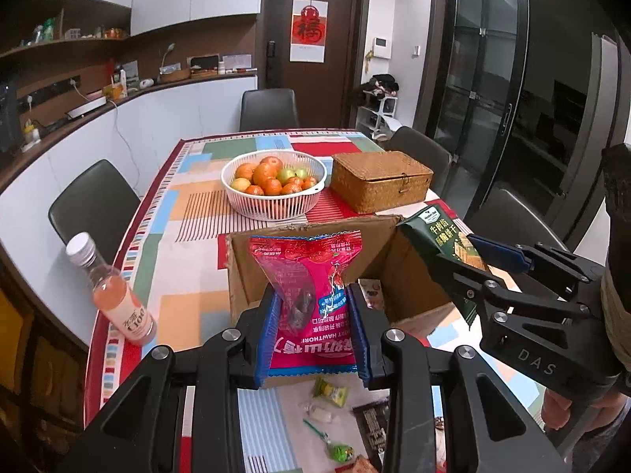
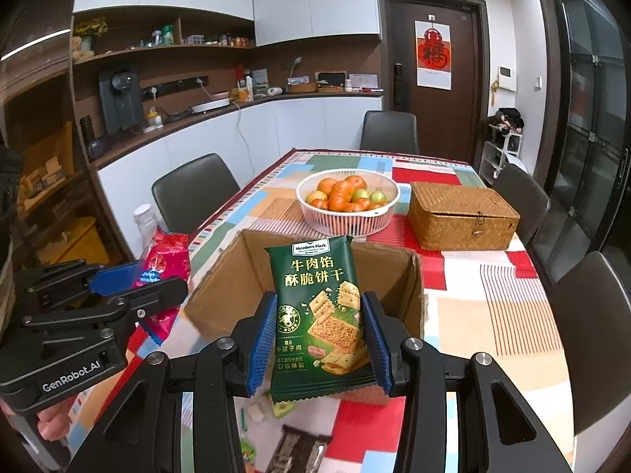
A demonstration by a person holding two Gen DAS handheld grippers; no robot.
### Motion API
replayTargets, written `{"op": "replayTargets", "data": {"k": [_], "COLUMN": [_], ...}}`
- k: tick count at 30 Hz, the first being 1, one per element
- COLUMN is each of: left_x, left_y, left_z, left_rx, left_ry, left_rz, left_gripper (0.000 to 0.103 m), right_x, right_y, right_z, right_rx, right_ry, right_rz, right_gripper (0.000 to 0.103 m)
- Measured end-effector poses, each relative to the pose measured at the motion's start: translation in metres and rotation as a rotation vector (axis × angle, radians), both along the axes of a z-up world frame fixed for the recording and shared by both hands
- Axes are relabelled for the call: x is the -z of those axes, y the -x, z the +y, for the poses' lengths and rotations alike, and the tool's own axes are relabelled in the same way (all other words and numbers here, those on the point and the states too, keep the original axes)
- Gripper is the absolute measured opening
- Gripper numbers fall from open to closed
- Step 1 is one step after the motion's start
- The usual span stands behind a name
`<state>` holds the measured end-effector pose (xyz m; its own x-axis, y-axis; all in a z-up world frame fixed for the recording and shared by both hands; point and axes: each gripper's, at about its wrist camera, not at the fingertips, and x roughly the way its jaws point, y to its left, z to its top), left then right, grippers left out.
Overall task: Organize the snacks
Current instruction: 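Lift the red bag and green cracker packet and carry both over the box, then open both tools to drop the red bag and cracker packet into the box, then move both open tools back toward the remaining snacks beside the box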
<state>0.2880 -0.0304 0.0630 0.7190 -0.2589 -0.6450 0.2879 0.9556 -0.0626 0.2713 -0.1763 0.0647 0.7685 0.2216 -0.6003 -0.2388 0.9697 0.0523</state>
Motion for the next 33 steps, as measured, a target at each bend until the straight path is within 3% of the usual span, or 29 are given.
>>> {"op": "replayTargets", "data": {"k": [11, 13, 14, 15, 16, 17, 20, 25, 33], "left_x": [0.011, 0.012, 0.012, 0.012, 0.012, 0.012, 0.011, 0.014, 0.028], "left_y": [-0.050, -0.055, -0.054, -0.051, -0.047, -0.041, -0.025, 0.007, 0.039], "left_z": [-0.007, -0.008, -0.007, -0.005, -0.004, -0.004, -0.005, -0.004, -0.004], "left_rx": [0.015, -0.005, -0.022, -0.025, -0.024, -0.022, -0.009, -0.009, -0.021], "left_ry": [-0.025, -0.043, -0.051, -0.048, -0.047, -0.056, -0.072, -0.037, -0.039], "left_rz": [0.060, 0.068, 0.063, 0.053, 0.045, 0.041, 0.018, -0.004, 0.036], "left_gripper": [0.034, 0.045, 0.056, 0.060, 0.060, 0.060, 0.060, 0.072, 0.086], "right_x": [0.007, 0.009, 0.010, 0.011, 0.011, 0.012, 0.014, 0.019, 0.029], "right_y": [-0.043, -0.048, -0.050, -0.051, -0.049, -0.046, -0.034, -0.009, 0.030], "right_z": [0.001, 0.001, 0.001, 0.000, -0.001, -0.003, -0.008, -0.015, -0.015], "right_rx": [0.008, 0.017, 0.030, 0.044, 0.060, 0.072, 0.085, 0.076, 0.066], "right_ry": [0.039, 0.046, 0.058, 0.066, 0.069, 0.066, 0.076, 0.052, 0.049], "right_rz": [0.042, 0.045, 0.044, 0.049, 0.053, 0.050, 0.040, 0.044, 0.060], "right_gripper": [0.044, 0.044, 0.045, 0.048, 0.058, 0.062, 0.062, 0.063, 0.070]}}
